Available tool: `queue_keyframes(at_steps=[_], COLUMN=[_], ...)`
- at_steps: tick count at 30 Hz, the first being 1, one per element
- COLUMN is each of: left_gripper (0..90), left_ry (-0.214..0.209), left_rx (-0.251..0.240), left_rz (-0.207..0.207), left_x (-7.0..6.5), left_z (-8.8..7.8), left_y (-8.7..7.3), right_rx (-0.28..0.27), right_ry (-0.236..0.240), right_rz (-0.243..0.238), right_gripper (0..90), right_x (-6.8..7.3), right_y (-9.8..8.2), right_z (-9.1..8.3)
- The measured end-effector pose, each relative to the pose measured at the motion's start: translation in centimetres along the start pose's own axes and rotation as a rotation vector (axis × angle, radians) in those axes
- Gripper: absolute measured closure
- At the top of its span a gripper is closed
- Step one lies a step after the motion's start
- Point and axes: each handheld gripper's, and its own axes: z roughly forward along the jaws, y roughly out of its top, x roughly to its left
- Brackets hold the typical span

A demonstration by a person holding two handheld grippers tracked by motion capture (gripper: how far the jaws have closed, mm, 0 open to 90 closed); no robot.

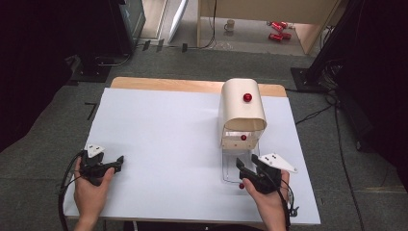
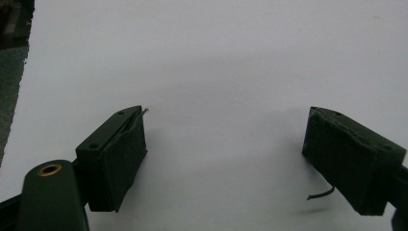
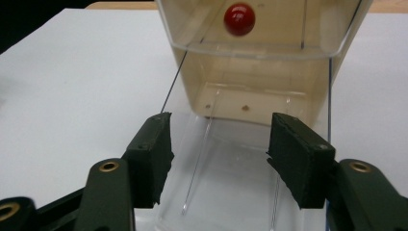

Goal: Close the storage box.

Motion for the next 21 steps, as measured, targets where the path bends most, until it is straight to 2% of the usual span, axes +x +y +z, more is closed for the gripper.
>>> queue_keyframes(at_steps=[3,11,21], left_gripper=[15.2,15.2,15.2], left_ry=[0.0,0.0,0.001], left_rx=[0.0,0.0,0.0], left_rz=[0.0,0.001,0.001], left_x=[0.0,0.0,0.0], left_z=[0.0,0.0,0.0], left_y=[0.0,0.0,0.0], right_rx=[-0.005,-0.003,0.022], right_ry=[-0.005,-0.025,-0.03], right_rz=[-0.008,0.019,0.07], right_gripper=[39.5,39.5,45.0], right_x=[0.3,0.3,-0.5], right_y=[-1.1,-4.0,-6.7], right_z=[-0.9,-2.9,-3.2])
